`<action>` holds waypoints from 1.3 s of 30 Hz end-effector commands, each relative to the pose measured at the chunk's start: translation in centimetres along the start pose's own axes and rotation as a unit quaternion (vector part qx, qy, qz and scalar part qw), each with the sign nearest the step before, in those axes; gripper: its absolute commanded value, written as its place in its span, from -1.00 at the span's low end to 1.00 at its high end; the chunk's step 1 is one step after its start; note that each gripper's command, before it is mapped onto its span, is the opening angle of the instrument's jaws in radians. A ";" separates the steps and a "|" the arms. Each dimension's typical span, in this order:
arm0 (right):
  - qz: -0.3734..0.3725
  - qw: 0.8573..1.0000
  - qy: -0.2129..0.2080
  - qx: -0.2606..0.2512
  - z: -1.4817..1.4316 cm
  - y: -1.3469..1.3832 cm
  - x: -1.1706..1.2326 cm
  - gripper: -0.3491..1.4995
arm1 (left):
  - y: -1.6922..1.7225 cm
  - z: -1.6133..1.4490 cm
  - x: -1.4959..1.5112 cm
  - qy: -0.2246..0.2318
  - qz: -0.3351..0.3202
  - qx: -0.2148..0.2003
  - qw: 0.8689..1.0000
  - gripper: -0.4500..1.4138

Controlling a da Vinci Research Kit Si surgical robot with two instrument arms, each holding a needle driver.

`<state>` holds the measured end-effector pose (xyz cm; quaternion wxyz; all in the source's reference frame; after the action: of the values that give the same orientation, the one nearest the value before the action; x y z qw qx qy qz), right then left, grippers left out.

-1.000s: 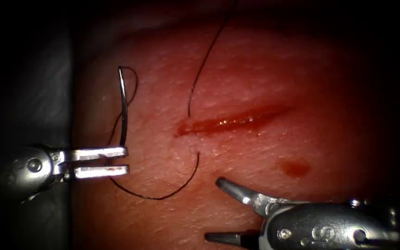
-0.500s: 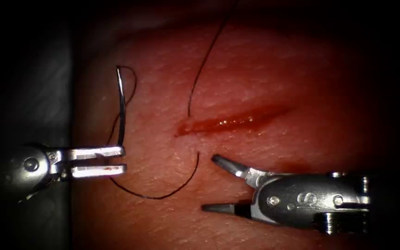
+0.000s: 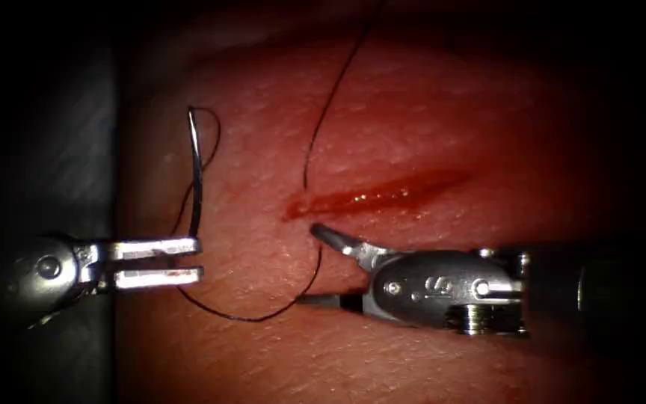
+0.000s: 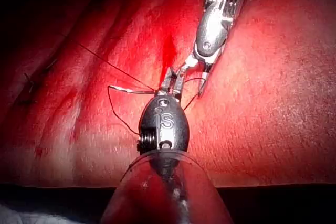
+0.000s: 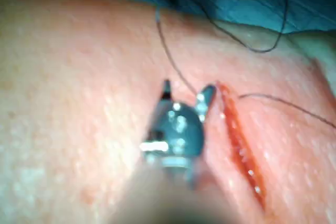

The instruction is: Wound Closure

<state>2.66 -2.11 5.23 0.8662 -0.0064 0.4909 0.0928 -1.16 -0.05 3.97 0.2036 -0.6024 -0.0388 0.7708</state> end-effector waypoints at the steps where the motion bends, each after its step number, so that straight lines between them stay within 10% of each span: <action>1: -0.001 1.000 -0.001 0.000 0.08 -0.08 -0.08 0.22 | 0.01 0.07 -0.06 0.000 0.000 -0.001 1.000 -1.00; 4: -0.004 1.000 0.010 0.013 0.06 -0.13 -0.14 -1.00 | 0.01 0.06 -0.06 0.002 0.000 -0.001 1.000 -1.00; 34: -0.022 0.996 0.028 0.079 -0.82 -0.86 0.91 -1.00 | -0.15 -0.01 -0.25 -0.007 0.004 0.013 1.000 -1.00; 39: -0.018 0.997 0.026 0.075 -0.74 -0.70 0.79 0.38 | -0.17 -0.04 -0.23 -0.002 0.000 0.014 1.000 -1.00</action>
<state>2.50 -2.66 4.04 0.8526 0.0457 0.5192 0.0389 -0.97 0.04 4.15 0.2120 -0.5977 -0.0275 0.7727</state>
